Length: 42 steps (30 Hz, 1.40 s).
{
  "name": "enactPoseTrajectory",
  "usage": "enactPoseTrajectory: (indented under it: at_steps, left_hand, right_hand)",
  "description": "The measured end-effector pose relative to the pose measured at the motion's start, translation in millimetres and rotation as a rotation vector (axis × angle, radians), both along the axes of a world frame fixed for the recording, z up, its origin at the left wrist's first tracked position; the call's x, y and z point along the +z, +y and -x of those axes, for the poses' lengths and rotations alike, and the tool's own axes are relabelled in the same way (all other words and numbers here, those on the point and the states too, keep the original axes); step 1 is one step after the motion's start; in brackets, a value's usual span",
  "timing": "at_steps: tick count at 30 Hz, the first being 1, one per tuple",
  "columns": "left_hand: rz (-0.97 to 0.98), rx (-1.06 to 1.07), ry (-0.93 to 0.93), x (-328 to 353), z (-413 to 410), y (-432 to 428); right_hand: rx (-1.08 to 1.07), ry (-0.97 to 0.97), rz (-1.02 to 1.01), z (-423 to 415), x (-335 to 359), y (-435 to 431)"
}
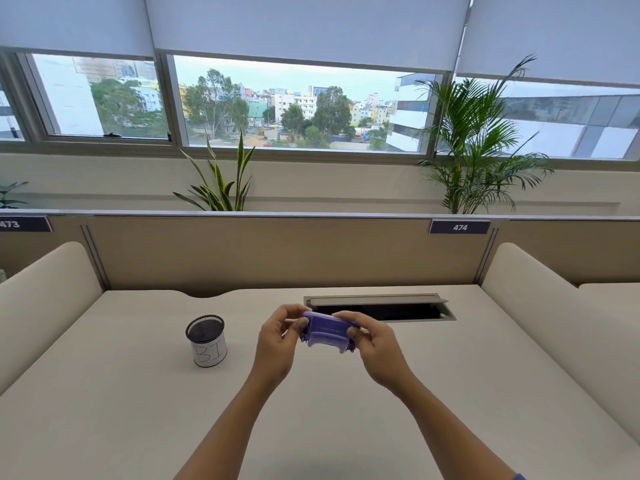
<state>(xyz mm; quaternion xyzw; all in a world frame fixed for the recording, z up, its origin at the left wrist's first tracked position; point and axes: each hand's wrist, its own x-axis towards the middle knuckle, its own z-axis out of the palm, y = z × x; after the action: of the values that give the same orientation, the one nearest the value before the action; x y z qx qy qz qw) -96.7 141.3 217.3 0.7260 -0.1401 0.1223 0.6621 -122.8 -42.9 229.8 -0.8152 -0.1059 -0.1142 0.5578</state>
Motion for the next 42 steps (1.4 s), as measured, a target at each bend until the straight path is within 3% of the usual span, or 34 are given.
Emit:
enactPoseTrajectory:
  at_steps: [6, 21, 25, 27, 31, 42]
  left_hand:
    - [-0.015, -0.06, 0.046, 2.0, -2.6, -0.9]
    - [-0.001, 0.021, 0.235, -11.6, 1.3, -6.4]
    - [0.041, 0.081, 0.274, -13.9, 0.1, -8.5]
    - [0.048, 0.078, 0.284, -14.5, -0.9, -10.0]
    - [0.008, 0.061, 0.292, -16.4, -3.9, -15.4]
    - [-0.047, -0.045, 0.341, -20.3, -22.0, -41.6]
  right_hand:
    - [-0.026, 0.086, -0.15, -1.8, -1.5, 1.8]
    - [0.016, 0.247, -0.123, 0.4, -12.2, -1.9]
    - [-0.19, -0.073, 0.072, 5.4, -21.6, 0.8]
    - [-0.086, -0.201, 0.234, 7.0, -27.9, -0.8]
    - [0.04, -0.266, 0.572, 6.9, -36.6, -8.3]
    - [0.001, -0.325, 0.662, -7.0, -39.5, -38.1]
